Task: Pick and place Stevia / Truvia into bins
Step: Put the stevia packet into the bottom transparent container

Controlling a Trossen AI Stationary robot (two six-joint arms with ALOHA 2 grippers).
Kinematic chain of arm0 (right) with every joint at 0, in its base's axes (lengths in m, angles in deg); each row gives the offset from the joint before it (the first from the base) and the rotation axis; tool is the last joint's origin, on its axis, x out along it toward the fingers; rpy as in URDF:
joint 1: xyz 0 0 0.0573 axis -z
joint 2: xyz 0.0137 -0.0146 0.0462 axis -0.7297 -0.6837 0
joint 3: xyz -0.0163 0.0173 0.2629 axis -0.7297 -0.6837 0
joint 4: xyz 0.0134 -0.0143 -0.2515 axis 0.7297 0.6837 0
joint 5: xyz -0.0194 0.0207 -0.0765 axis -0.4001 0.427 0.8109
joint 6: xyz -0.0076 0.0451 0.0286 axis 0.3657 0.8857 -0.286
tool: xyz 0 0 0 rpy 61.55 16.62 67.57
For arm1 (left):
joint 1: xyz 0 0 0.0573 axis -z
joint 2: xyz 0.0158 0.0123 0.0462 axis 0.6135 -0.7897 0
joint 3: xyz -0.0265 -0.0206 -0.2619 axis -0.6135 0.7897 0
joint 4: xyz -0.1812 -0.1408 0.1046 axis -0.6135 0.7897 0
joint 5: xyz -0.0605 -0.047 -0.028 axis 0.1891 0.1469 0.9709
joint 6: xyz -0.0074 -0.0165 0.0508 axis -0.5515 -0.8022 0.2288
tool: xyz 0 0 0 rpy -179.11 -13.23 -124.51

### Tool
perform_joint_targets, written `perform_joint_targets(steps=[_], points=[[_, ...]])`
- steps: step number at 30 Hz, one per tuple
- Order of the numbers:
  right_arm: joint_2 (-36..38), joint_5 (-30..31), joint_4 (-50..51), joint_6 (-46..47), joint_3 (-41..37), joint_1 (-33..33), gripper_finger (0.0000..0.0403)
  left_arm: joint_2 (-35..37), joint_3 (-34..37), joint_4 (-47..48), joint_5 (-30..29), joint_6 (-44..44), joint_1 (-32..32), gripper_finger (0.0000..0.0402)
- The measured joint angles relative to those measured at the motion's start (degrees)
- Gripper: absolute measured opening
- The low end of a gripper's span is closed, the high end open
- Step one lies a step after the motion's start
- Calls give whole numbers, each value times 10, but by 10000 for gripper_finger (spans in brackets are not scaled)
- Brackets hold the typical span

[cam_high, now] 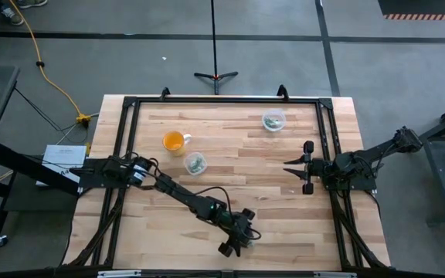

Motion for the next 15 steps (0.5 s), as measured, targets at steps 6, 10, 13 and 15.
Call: perform_joint_targets(steps=[6,10,13,15], points=[[0,0,0,0,0,0,83,0,0,-1,0,31,0,161],[0,0,0,0,0,0,83,0,0,-1,0,47,0,105],[0,0,0,0,0,0,83,0,0,-1,-1,60,0,55],[0,0,0,0,0,0,83,2,0,0,-1,61,0,24]])
